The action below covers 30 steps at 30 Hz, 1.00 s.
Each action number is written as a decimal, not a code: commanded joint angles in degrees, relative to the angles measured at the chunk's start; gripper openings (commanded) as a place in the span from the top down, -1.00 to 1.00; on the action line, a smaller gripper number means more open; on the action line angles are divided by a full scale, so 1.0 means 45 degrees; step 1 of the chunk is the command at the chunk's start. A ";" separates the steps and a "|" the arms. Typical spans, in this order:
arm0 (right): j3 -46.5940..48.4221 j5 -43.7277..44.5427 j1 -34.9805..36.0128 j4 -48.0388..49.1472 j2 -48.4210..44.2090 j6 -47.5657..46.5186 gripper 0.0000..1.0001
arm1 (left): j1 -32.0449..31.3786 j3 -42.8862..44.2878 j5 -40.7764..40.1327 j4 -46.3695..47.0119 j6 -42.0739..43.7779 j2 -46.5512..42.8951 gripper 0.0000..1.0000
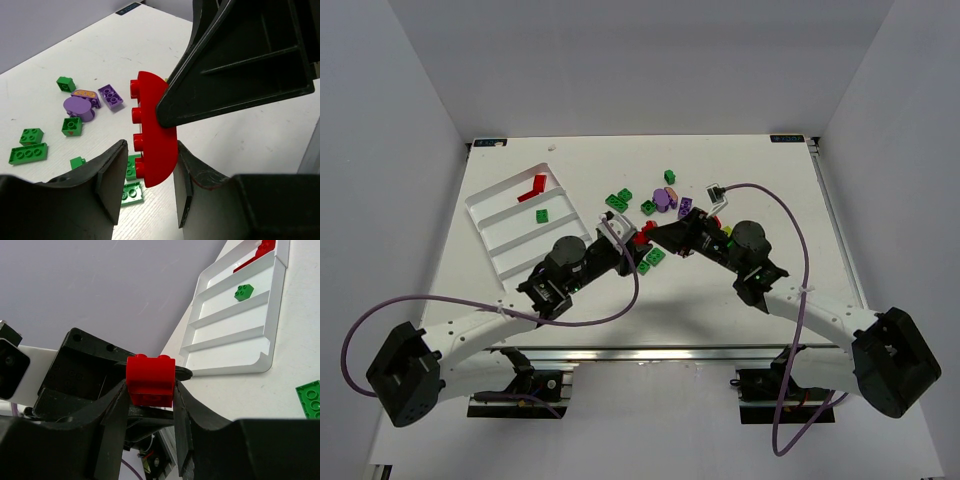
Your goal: Sort the legos into containers by color
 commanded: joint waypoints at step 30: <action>-0.0050 0.0481 0.0815 0.0617 0.0713 -0.1749 -0.13 | -0.0311 0.1268 -0.1423 -0.1464 0.1103 0.0643 1.00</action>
